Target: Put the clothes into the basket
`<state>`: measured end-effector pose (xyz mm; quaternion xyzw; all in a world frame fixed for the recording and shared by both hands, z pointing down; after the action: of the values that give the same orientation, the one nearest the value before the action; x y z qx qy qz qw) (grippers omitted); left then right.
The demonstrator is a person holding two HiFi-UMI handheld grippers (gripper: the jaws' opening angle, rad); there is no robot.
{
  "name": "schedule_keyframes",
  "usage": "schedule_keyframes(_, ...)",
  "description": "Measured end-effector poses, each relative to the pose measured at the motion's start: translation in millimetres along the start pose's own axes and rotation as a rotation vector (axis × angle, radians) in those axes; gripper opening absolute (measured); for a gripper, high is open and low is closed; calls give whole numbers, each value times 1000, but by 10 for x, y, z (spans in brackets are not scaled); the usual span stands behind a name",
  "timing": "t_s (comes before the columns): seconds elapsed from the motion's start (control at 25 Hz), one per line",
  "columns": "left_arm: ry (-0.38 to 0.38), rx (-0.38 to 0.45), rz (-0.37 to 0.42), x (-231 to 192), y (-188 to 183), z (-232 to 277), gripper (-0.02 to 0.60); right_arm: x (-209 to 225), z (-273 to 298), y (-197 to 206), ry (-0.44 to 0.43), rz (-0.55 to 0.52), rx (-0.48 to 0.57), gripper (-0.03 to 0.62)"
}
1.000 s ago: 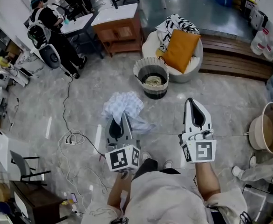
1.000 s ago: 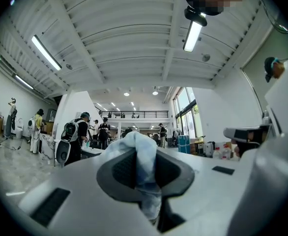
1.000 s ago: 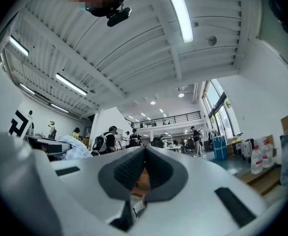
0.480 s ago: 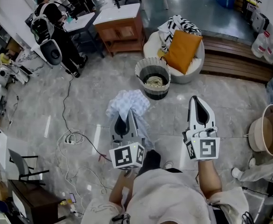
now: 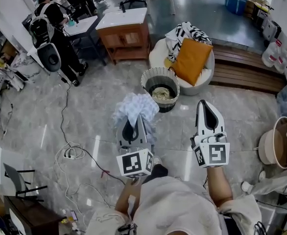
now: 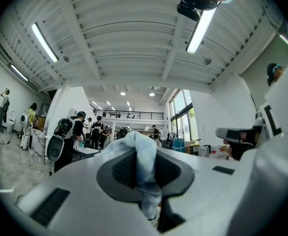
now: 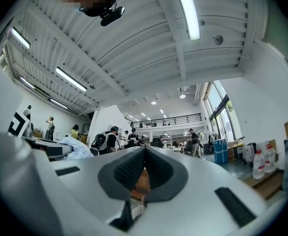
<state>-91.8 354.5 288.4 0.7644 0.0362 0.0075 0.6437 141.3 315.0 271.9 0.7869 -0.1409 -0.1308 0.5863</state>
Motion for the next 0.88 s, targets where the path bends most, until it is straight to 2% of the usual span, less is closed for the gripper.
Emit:
schedule_keyframes(0.56, 45, 2, -15, -778, 119, 961, 52, -376, 1138, 308, 18, -29, -20, -12)
schedule_keyframes(0.88, 86, 0, -11, -1072, 214, 1370, 52, -490, 1521, 490, 61, -25, -23, -12)
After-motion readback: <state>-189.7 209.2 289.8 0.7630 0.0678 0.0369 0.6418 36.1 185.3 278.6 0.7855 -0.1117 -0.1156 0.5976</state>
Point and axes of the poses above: the fingertips, and each gripper's own axes: z forward along the fingers, x to its right, y out of its underside, the point moved 5 cm from there along -z, backward along the fingers, and after that the axes turned 5 degrees about x, right-handed, at the moved point
